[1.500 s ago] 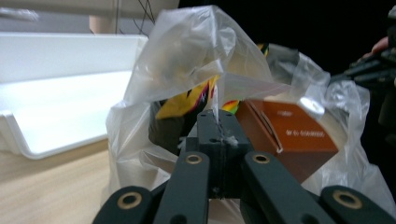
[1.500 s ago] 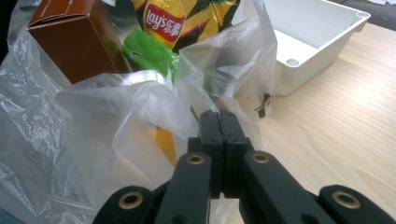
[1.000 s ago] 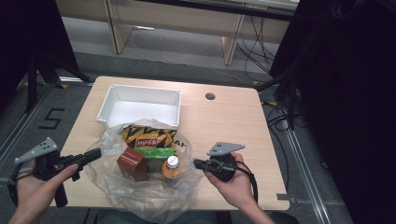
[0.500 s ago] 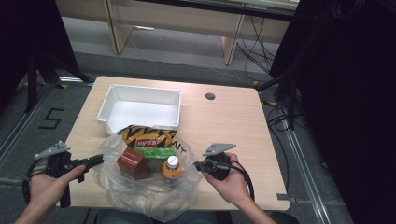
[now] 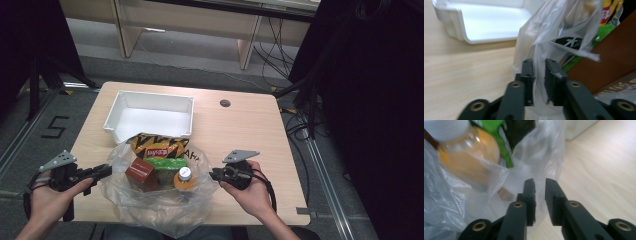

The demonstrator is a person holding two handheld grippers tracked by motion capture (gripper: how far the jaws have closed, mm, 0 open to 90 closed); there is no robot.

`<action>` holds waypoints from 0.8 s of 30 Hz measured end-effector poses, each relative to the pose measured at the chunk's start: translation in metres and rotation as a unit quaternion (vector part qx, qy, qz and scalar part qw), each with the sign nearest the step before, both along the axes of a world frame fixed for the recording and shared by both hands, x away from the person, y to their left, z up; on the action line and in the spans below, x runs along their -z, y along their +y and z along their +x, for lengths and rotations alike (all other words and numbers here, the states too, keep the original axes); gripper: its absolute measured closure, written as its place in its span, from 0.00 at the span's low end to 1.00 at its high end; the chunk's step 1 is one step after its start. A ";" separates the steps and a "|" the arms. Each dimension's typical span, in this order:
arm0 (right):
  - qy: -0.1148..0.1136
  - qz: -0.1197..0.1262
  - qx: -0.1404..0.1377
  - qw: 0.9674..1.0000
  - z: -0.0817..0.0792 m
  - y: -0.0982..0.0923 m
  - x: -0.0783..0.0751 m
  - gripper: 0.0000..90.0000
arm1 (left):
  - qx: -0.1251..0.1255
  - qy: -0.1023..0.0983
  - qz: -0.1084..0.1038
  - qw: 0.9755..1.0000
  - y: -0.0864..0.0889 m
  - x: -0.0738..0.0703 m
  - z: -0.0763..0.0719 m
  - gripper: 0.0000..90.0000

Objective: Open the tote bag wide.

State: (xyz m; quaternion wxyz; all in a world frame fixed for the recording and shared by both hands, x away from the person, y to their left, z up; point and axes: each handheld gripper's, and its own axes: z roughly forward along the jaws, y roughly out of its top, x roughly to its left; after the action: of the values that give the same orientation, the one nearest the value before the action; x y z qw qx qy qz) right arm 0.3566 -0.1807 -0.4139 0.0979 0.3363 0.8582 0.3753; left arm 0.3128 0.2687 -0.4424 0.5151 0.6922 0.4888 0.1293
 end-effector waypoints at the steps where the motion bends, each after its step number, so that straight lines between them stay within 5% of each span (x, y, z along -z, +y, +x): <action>1: -0.013 0.013 0.001 1.000 0.000 -0.001 -0.002 0.83 | 0.000 -0.012 0.007 1.000 0.000 -0.004 -0.002 0.76; 4: -0.023 0.016 0.000 1.000 -0.002 -0.007 -0.015 0.78 | 0.003 -0.037 0.023 0.999 0.004 -0.015 -0.009 0.60; 5: -0.017 0.024 0.008 1.000 -0.004 -0.008 -0.019 0.77 | 0.003 -0.044 0.022 0.999 0.006 -0.019 -0.011 0.58; 9: -0.053 0.040 0.000 0.998 -0.004 -0.009 -0.032 0.71 | 0.014 -0.066 0.022 0.997 0.013 -0.034 -0.017 0.52; 15: -0.068 0.053 -0.010 0.996 0.010 0.002 -0.045 0.64 | 0.041 -0.084 0.003 0.996 0.009 -0.053 -0.002 0.49; 19: -0.063 0.063 -0.025 0.996 0.023 0.014 -0.048 0.62 | 0.073 -0.077 -0.004 0.994 -0.003 -0.062 0.011 0.48; 24: -0.058 0.055 -0.040 0.996 0.037 0.030 -0.045 0.61 | 0.109 -0.046 0.035 0.992 -0.014 -0.054 0.032 0.54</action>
State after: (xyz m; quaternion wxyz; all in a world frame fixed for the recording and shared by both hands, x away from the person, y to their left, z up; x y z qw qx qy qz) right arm 0.3933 -0.1509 -0.3689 0.1137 0.2840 0.8419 0.4445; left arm 0.3445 0.2546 -0.3889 0.5230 0.7525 0.3816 0.1211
